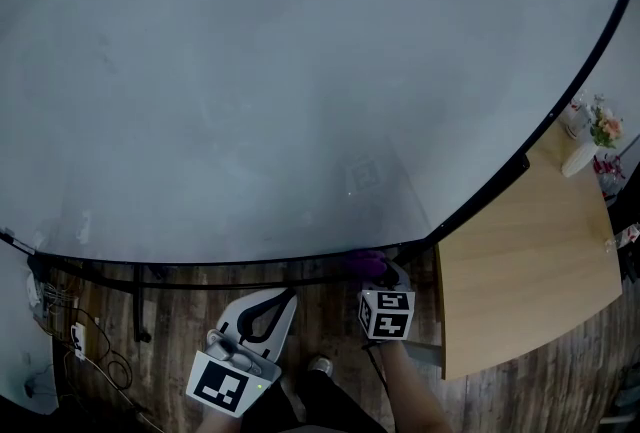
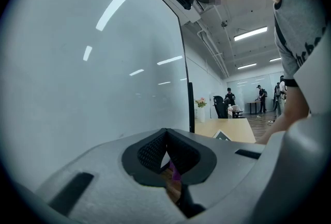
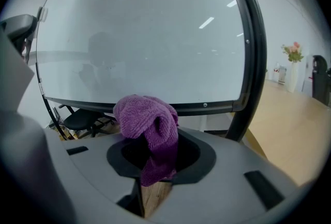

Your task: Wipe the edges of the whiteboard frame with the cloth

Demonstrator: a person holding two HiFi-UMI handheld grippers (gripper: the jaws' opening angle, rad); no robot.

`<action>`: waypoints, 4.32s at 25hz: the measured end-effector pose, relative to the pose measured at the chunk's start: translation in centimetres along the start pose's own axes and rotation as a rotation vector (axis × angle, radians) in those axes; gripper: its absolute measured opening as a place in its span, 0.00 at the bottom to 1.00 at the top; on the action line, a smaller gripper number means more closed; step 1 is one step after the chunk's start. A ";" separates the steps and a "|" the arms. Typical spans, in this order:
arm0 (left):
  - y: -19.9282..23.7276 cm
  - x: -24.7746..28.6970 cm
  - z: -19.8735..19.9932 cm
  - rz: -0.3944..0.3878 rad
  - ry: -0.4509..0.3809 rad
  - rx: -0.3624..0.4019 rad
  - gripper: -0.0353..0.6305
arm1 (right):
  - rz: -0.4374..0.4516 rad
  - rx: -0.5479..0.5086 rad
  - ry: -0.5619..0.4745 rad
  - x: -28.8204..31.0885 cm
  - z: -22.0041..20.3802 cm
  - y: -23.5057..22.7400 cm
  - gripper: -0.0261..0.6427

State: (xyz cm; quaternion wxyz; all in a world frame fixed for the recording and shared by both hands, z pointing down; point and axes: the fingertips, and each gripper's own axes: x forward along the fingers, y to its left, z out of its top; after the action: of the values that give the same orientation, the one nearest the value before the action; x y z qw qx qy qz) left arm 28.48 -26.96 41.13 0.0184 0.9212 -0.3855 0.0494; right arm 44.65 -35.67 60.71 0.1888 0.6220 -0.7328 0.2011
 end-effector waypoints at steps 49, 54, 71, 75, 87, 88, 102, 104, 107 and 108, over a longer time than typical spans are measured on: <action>-0.9 0.9 0.1 -0.019 -0.001 0.005 0.08 | -0.324 0.324 -0.060 -2.8 -0.4 -13.2 0.17; -0.4 -1.1 0.2 0.013 -0.010 -0.009 0.08 | -0.322 0.330 -0.086 -3.9 -0.4 -12.6 0.17; -1.1 -10.1 1.2 0.096 -0.056 0.000 0.08 | -0.183 0.214 -0.189 -10.1 1.7 -3.6 0.17; -1.5 -12.5 1.7 0.120 -0.082 0.008 0.08 | -0.129 0.187 -0.231 -12.5 2.7 -1.2 0.17; -2.1 -20.0 3.3 0.228 -0.168 0.053 0.08 | 0.026 0.099 -0.346 -20.4 5.4 6.4 0.17; -2.2 -20.4 3.4 0.233 -0.168 0.049 0.08 | 0.041 0.098 -0.354 -21.1 5.6 6.9 0.17; -4.4 -27.0 3.7 0.290 -0.217 0.021 0.08 | 0.166 0.035 -0.434 -29.2 5.9 13.2 0.17; -5.1 -27.7 3.8 0.291 -0.222 0.018 0.08 | 0.183 0.029 -0.442 -30.3 5.7 13.8 0.17; -6.2 -28.7 4.0 0.295 -0.221 0.026 0.08 | 0.208 0.018 -0.452 -32.1 5.5 14.6 0.17; -6.5 -29.0 4.1 0.297 -0.219 0.028 0.08 | 0.217 0.015 -0.457 -32.7 5.5 14.9 0.17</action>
State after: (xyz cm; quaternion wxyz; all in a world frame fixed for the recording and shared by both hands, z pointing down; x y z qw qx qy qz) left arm 13.19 -2.18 34.02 -0.0439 0.8541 -0.5164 -0.0436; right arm 34.85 -9.09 37.89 -0.0088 0.5703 -0.8175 0.0798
